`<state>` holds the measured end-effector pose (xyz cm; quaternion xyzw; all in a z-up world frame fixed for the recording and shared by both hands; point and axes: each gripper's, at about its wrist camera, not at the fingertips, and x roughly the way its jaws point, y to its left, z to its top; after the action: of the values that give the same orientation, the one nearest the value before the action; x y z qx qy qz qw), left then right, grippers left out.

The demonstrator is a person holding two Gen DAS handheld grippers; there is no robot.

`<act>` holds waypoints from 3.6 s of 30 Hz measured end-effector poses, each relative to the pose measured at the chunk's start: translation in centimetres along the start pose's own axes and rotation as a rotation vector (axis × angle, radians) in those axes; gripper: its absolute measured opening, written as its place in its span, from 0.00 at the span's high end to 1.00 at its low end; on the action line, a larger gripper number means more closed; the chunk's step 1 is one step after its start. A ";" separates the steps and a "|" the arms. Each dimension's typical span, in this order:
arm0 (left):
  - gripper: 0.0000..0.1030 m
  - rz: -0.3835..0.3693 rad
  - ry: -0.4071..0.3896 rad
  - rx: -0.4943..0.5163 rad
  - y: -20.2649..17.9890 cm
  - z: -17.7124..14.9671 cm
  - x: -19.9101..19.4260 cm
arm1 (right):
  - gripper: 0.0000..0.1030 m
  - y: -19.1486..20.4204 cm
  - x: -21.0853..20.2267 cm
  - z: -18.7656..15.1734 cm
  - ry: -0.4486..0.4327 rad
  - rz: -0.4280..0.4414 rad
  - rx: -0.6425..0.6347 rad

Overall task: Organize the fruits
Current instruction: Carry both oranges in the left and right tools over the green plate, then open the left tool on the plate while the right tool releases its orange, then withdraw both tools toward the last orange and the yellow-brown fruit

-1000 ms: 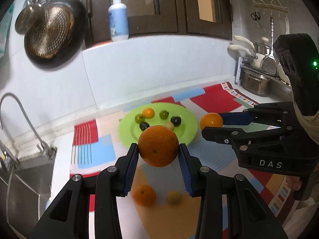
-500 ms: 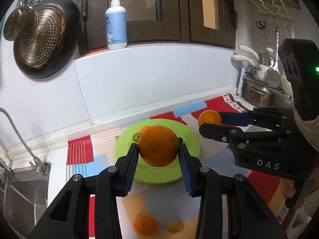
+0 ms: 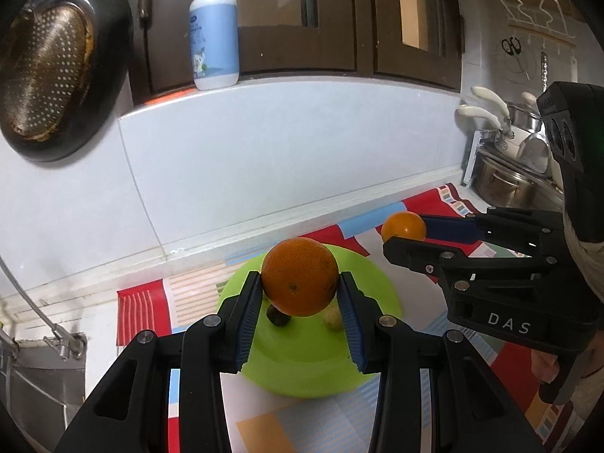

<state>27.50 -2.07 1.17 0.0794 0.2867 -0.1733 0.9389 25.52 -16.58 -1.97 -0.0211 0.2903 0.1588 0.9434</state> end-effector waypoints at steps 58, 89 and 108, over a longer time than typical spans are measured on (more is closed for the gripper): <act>0.43 0.050 0.129 -0.051 2.6 0.6 6.9 | 0.55 -2.3 7.5 0.7 0.092 -0.013 0.058; 0.27 0.110 -0.032 0.000 2.2 -3.0 -8.7 | 0.55 5.9 -4.8 -1.9 0.008 0.007 -0.034; 0.25 0.098 0.043 0.089 1.6 -8.9 -11.2 | 0.55 10.7 -6.9 -6.7 0.078 0.055 -0.154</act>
<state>14.90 4.75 0.23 0.1386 0.2945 -0.1381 0.9354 13.14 -9.26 -3.17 -0.0916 0.3141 0.2054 0.9224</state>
